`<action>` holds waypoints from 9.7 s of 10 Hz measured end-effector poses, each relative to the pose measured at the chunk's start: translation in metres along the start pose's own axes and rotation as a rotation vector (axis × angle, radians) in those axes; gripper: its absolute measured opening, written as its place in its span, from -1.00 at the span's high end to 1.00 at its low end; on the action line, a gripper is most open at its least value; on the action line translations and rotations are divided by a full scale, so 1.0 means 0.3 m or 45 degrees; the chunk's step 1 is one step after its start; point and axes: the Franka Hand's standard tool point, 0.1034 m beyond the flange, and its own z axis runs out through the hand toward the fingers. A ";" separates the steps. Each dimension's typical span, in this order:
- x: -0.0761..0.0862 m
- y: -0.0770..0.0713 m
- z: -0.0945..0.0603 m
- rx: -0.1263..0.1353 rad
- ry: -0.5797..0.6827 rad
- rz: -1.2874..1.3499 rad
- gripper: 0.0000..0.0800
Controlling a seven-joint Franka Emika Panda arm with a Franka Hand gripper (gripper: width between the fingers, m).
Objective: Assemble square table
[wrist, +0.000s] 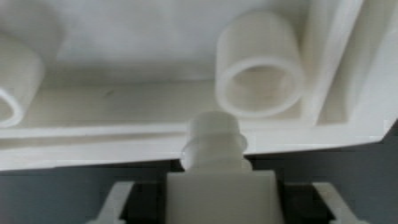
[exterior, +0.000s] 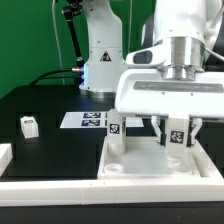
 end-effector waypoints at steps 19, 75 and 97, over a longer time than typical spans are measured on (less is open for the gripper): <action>-0.018 -0.049 -0.028 0.030 0.032 -0.087 0.27; -0.013 -0.029 -0.026 0.083 -0.105 -0.081 0.27; -0.050 -0.051 0.003 0.083 -0.154 -0.074 -0.31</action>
Offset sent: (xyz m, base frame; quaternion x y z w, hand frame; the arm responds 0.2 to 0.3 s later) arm -0.0113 0.0036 -0.0065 0.0043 0.0103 -0.0053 0.9999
